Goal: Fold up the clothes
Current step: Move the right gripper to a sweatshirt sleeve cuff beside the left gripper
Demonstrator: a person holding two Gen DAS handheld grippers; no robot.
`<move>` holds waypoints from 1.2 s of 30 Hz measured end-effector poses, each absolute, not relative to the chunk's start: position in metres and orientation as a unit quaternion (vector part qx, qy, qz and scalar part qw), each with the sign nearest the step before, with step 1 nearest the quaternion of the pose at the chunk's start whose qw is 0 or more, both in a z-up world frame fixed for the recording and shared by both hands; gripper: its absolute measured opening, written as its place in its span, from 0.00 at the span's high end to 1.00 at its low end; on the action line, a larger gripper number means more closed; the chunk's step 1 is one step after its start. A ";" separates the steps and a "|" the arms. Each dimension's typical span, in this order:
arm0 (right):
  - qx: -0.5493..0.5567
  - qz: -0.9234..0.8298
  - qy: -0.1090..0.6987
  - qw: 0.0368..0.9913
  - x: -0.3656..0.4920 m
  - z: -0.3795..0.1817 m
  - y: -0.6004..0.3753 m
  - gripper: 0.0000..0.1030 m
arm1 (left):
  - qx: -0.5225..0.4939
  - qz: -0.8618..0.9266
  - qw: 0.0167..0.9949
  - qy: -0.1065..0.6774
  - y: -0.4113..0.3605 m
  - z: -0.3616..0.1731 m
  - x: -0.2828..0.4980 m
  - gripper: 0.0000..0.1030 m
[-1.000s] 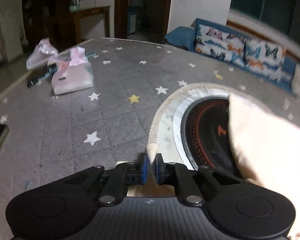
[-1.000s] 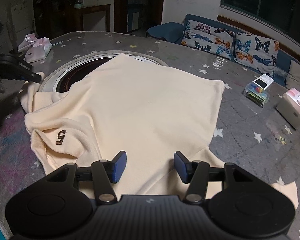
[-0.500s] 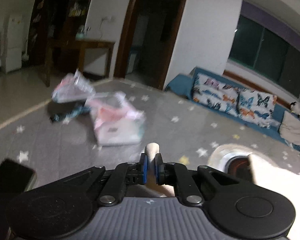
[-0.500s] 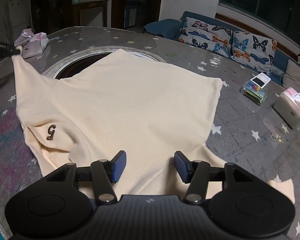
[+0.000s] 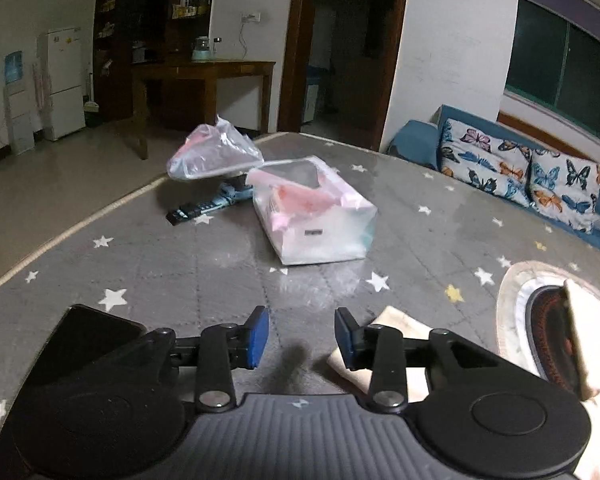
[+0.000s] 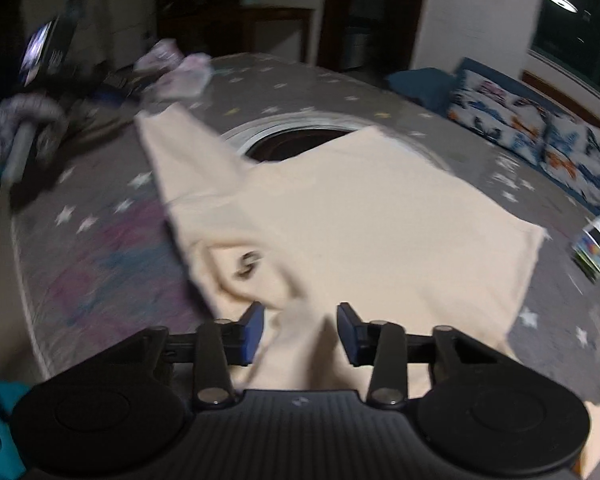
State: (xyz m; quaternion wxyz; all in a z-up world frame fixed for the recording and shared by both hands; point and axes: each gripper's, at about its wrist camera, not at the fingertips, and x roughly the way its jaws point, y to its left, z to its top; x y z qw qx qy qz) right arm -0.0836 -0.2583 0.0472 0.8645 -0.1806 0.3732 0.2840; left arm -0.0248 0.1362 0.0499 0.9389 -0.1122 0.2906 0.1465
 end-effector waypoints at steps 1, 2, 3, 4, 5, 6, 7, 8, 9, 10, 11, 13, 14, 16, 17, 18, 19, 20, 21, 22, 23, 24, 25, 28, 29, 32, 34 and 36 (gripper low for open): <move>-0.191 0.287 0.374 0.861 -0.087 0.044 -0.254 0.69 | -0.113 0.139 0.940 0.289 0.135 0.054 -0.028 0.64; -0.201 0.289 0.374 0.858 -0.090 0.041 -0.249 0.71 | -0.107 0.112 0.945 0.287 0.126 0.058 -0.031 0.64; -0.207 0.287 0.375 0.857 -0.092 0.038 -0.247 0.74 | -0.100 0.082 0.950 0.284 0.115 0.062 -0.035 0.64; -0.205 0.286 0.377 0.857 -0.093 0.036 -0.246 0.74 | -0.094 0.042 0.954 0.282 0.102 0.065 -0.039 0.64; -0.201 0.283 0.376 0.859 -0.093 0.037 -0.247 0.78 | -0.089 -0.001 0.955 0.284 0.087 0.068 -0.042 0.65; -0.198 0.280 0.374 0.862 -0.094 0.038 -0.248 0.86 | -0.084 -0.045 0.954 0.285 0.072 0.070 -0.046 0.66; -0.194 0.278 0.373 0.864 -0.095 0.039 -0.249 0.89 | -0.077 -0.093 0.951 0.286 0.053 0.071 -0.049 0.66; -0.190 0.275 0.371 0.866 -0.095 0.040 -0.250 0.91 | -0.069 -0.135 0.946 0.287 0.037 0.072 -0.052 0.66; -0.186 0.272 0.370 0.869 -0.096 0.042 -0.251 0.92 | -0.057 -0.176 0.940 0.286 0.020 0.073 -0.056 0.66; -0.183 0.270 0.368 0.871 -0.096 0.044 -0.254 0.93 | -0.044 -0.216 0.933 0.285 0.002 0.074 -0.061 0.66; -0.178 0.269 0.367 0.872 -0.096 0.046 -0.256 0.96 | -0.026 -0.251 0.925 0.284 -0.014 0.074 -0.066 0.65; -0.167 0.270 0.370 0.873 -0.095 0.049 -0.260 0.96 | 0.014 -0.306 0.909 0.282 -0.045 0.072 -0.075 0.64; -0.163 0.270 0.370 0.874 -0.096 0.050 -0.262 0.97 | 0.037 -0.327 0.902 0.281 -0.059 0.070 -0.079 0.63; -0.163 0.274 0.369 0.873 -0.097 0.050 -0.263 0.96 | 0.077 -0.340 0.891 0.292 -0.077 0.059 -0.081 0.63; -0.163 0.279 0.366 0.873 -0.099 0.050 -0.262 0.95 | 0.092 -0.341 0.887 0.298 -0.083 0.054 -0.081 0.61; -0.167 0.281 0.362 0.873 -0.101 0.050 -0.261 0.91 | 0.105 -0.342 0.883 0.305 -0.089 0.048 -0.081 0.61; -0.171 0.283 0.359 0.873 -0.103 0.050 -0.260 0.90 | 0.121 -0.338 0.881 0.308 -0.095 0.043 -0.082 0.61; -0.177 0.284 0.359 0.871 -0.104 0.049 -0.258 0.88 | 0.132 -0.334 0.879 0.313 -0.098 0.040 -0.082 0.61; -0.182 0.284 0.359 0.870 -0.106 0.047 -0.256 0.86 | 0.141 -0.330 0.878 0.317 -0.100 0.037 -0.082 0.61; -0.185 0.284 0.363 0.868 -0.106 0.044 -0.255 0.86 | 0.151 -0.325 0.876 0.322 -0.103 0.034 -0.082 0.61; -0.188 0.284 0.367 0.866 -0.106 0.042 -0.254 0.86 | 0.162 -0.321 0.876 0.322 -0.105 0.031 -0.082 0.64; -0.190 0.284 0.371 0.864 -0.105 0.039 -0.253 0.86 | 0.170 -0.318 0.876 0.319 -0.106 0.030 -0.083 0.76; -0.192 0.282 0.373 0.863 -0.105 0.037 -0.253 0.86 | 0.177 -0.315 0.878 0.315 -0.105 0.029 -0.084 0.83; -0.179 0.281 0.368 0.868 -0.107 0.043 -0.258 0.93 | 0.160 -0.316 0.885 0.302 -0.099 0.033 -0.089 0.91; -0.175 0.281 0.366 0.870 -0.107 0.045 -0.260 0.97 | 0.144 -0.320 0.890 0.291 -0.093 0.038 -0.092 0.91; -0.160 0.283 0.359 0.875 -0.109 0.052 -0.267 0.98 | 0.098 -0.336 0.900 0.258 -0.077 0.052 -0.100 0.92; -0.150 0.291 0.363 0.872 -0.112 0.055 -0.272 0.98 | 0.088 -0.343 0.899 0.258 -0.072 0.053 -0.103 0.92; -0.149 0.305 0.380 0.861 -0.113 0.052 -0.272 0.98 | 0.078 -0.359 0.885 0.285 -0.069 0.046 -0.101 0.92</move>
